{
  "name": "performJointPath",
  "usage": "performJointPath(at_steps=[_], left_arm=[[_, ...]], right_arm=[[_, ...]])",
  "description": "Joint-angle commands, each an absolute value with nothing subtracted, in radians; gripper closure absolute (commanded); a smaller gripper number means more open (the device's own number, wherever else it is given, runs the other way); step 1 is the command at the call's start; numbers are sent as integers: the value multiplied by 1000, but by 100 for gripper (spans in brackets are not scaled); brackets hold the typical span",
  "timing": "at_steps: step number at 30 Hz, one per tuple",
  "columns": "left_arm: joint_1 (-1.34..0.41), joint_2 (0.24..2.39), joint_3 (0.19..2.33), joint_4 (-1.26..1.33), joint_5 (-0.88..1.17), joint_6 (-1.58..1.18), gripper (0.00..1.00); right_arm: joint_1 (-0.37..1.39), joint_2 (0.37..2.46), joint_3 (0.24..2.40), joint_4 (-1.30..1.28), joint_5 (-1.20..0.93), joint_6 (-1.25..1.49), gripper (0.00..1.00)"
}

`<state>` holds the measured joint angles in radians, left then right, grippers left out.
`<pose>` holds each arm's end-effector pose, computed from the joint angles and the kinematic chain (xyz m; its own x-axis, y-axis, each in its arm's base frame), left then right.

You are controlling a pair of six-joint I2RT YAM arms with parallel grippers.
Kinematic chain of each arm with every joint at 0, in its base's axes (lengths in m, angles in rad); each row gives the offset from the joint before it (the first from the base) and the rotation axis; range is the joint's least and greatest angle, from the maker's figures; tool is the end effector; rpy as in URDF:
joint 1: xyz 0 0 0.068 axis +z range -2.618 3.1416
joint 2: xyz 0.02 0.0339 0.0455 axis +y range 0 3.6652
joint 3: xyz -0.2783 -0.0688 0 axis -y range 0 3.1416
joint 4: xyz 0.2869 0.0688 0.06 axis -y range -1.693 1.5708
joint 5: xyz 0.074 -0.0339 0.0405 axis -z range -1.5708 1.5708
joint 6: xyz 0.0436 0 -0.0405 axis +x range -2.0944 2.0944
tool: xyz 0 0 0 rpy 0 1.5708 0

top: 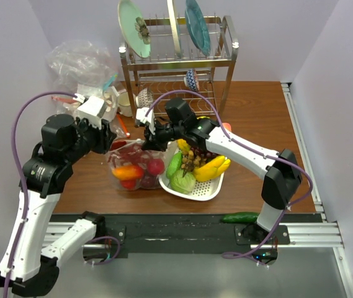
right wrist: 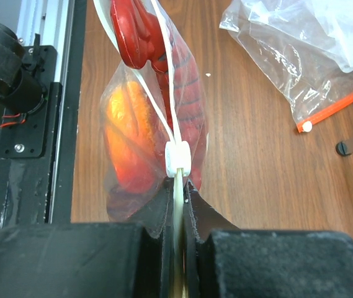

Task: Place the food in the zip-top bag and seal the zipper
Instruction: Zip the zipper food storage bag at the center of the board.

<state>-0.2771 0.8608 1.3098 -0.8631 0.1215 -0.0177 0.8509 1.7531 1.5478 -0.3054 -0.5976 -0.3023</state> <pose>0.1701 -0.0539 0.4559 -0.3937 0.0937 -0.9145 0.3714 0.9262 -0.0650 0.2845 0.3617 0.3337 -0.0262 -0.4032 -0.9147 -0.9983 0.0586 0.0028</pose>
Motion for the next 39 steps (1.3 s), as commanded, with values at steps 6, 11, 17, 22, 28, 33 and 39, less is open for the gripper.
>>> performJointPath(at_steps=[6,11,17,22,28,33,39], left_arm=[[-275,896,1304,-922,73,-127,56],[-275,907,1252,-902,159,-91,57],[-275,936,1187,-884,187,-74,78],[-275,948,1114,-844,238,-74,91],[-275,939,1008,-753,210,-97,98],[-275,914,1087,-775,92,-107,74],[-276,856,1272,-844,185,-92,39]], right_arm=[[851,1683,1534,-233,-594,-299,100],[851,1678,1528,-227,-600,-302,100],[851,1674,1528,-224,-610,-304,100],[851,1663,1535,-216,-611,-293,100],[851,1654,1543,-196,-624,-261,100],[851,1674,1574,-222,-615,-253,100],[851,1684,1575,-235,-618,-268,100]])
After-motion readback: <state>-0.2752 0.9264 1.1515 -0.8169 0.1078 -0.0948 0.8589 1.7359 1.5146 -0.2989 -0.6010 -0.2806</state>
